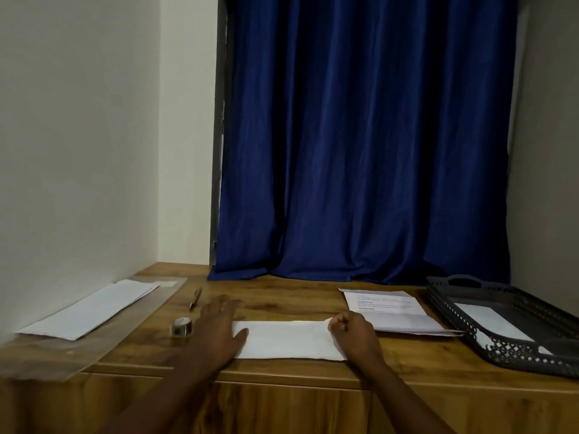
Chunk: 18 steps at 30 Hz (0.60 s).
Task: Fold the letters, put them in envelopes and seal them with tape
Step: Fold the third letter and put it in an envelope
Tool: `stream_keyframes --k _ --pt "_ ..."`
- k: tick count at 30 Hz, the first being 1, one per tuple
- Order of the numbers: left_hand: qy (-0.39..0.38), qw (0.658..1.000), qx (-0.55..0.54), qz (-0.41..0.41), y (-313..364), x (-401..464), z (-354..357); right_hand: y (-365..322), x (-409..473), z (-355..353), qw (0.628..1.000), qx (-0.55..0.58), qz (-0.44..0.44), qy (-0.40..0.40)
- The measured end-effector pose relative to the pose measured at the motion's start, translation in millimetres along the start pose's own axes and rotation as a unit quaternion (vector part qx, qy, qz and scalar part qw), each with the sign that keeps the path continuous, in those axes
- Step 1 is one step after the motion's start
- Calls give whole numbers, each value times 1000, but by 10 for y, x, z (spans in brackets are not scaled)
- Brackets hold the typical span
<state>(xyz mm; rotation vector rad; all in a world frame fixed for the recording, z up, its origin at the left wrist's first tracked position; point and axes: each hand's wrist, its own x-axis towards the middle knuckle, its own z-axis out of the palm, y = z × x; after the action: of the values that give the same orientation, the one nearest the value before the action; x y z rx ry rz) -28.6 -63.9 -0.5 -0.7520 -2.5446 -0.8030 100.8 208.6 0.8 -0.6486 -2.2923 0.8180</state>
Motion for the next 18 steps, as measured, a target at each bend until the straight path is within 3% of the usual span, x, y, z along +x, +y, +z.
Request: stream_keyframes --k 2,7,9,12,18 --pt "-36 998 13 46 61 -38 10 -28 -26 36 998 -62 -25 3" --pt "-233 965 87 86 104 -51 28 -18 -46 40 978 -167 -126 -16" --pt "-247 961 99 81 111 -48 19 -10 -73 5 975 -153 -130 -99" --pt "-245 961 104 78 133 -55 11 35 -59 -8 940 -237 -123 -213" --pt "-242 962 101 76 136 -64 -11 83 -19 51 919 -281 -105 -254"
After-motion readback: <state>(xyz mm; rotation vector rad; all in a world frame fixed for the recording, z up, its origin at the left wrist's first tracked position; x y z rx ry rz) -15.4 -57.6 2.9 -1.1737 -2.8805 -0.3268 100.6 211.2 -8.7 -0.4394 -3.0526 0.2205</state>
